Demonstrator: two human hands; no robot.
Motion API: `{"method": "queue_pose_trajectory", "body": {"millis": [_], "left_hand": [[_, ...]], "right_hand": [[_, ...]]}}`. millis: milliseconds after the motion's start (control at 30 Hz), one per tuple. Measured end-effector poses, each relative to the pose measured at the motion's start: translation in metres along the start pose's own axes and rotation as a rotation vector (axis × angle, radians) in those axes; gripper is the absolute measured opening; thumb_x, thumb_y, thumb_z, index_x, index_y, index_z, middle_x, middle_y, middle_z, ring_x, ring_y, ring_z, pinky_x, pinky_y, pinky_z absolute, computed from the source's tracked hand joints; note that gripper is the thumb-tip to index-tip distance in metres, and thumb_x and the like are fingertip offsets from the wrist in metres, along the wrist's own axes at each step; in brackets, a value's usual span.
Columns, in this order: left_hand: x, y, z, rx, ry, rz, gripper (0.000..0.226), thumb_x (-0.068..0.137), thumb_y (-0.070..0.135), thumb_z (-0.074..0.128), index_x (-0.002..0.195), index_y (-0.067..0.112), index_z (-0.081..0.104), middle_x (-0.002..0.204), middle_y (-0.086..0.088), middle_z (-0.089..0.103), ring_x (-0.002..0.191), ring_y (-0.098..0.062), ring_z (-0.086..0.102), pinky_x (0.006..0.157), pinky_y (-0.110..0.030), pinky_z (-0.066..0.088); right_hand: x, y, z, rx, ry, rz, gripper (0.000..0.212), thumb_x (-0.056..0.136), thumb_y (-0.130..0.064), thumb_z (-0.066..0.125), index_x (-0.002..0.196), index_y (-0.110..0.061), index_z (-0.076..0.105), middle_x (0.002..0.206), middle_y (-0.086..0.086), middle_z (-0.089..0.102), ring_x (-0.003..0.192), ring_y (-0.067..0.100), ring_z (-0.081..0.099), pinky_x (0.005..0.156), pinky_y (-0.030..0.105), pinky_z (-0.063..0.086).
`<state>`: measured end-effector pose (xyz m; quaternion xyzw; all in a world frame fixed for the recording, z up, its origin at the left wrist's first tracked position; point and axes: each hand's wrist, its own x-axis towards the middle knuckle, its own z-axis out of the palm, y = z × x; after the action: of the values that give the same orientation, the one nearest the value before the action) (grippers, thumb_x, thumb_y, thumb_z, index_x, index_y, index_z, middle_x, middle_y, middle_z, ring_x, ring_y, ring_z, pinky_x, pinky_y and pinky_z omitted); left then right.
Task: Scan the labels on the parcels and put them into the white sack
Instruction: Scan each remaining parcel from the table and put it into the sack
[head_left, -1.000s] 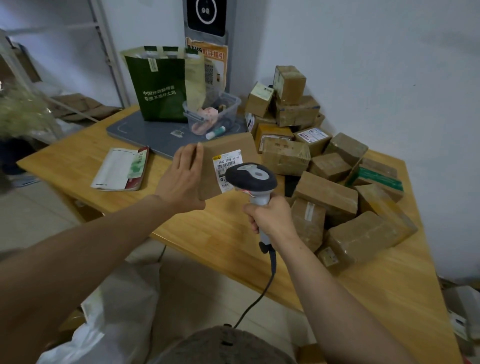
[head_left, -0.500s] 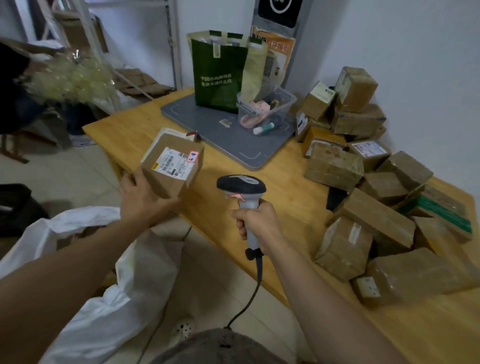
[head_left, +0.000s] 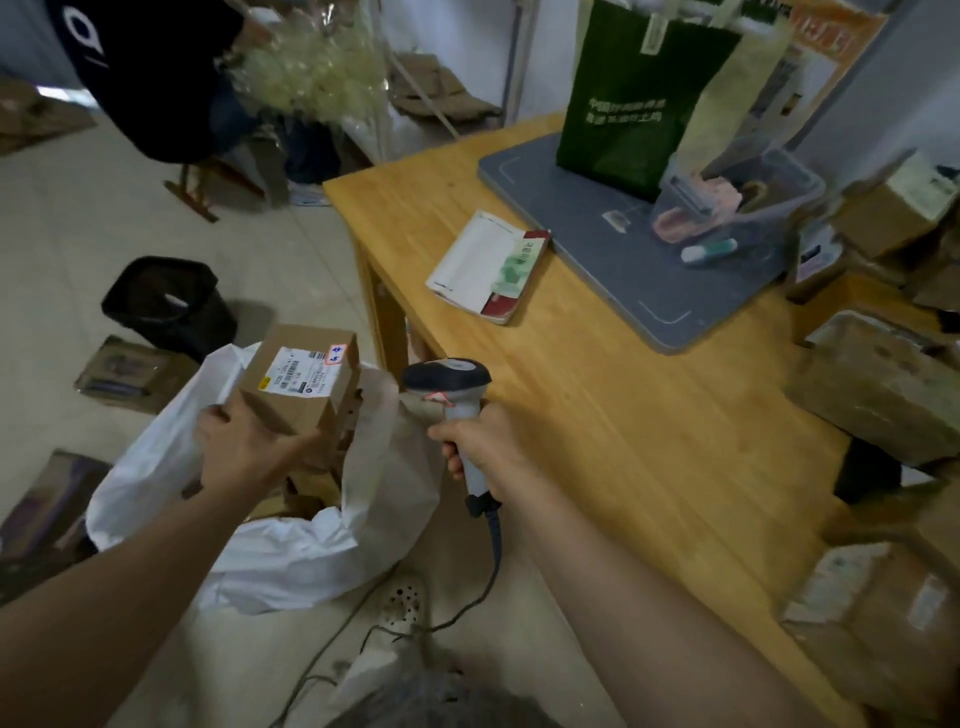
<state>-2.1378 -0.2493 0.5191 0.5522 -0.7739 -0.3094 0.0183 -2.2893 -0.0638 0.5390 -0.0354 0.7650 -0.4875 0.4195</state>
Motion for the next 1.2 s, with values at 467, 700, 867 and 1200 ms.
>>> {"method": "queue_pose_trajectory", "body": {"millis": [467,700,867,1200], "left_hand": [[0.065,-0.067,-0.008,0.045,-0.105,-0.23,0.094,0.069,0.058,0.074,0.137,0.008,0.033,0.133,-0.022,0.033,0.128,-0.041,0.032,0.102,-0.052,0.041],[0.072,-0.095,0.001,0.049,-0.105,-0.336,0.101,0.069,0.058,0.075,0.142,0.009,0.027,0.138,-0.024,0.033,0.131,-0.041,0.028,0.104,-0.051,0.033],[0.08,-0.106,0.016,0.007,-0.166,-0.337,0.105,0.063,0.064,0.073,0.146,0.018,0.028,0.138,-0.021,0.033,0.13,-0.038,0.029,0.104,-0.048,0.035],[0.082,-0.094,0.02,0.199,-0.436,-0.027,0.106,0.034,0.077,0.043,0.133,0.041,0.053,0.149,-0.016,0.02,0.141,-0.037,0.014,0.115,-0.04,0.021]], "right_hand": [[0.087,-0.015,0.081,-0.093,0.049,0.229,0.01,0.077,-0.008,0.075,0.079,-0.004,0.066,0.043,-0.002,0.061,0.037,0.009,0.058,0.04,0.018,0.045],[0.126,-0.005,0.09,-0.049,0.145,0.343,0.01,0.08,-0.007,0.073,0.077,0.0,0.066,0.046,0.002,0.064,0.04,0.011,0.061,0.042,0.02,0.049],[0.159,0.0,0.1,-0.022,0.128,0.323,0.064,0.075,-0.021,0.08,0.13,-0.004,0.052,0.12,0.014,0.063,0.106,0.03,0.061,0.078,0.033,0.045],[0.169,0.024,0.114,-0.031,0.057,0.324,0.059,0.074,-0.018,0.081,0.123,-0.007,0.052,0.098,0.004,0.062,0.076,0.016,0.059,0.062,0.03,0.048]]}}
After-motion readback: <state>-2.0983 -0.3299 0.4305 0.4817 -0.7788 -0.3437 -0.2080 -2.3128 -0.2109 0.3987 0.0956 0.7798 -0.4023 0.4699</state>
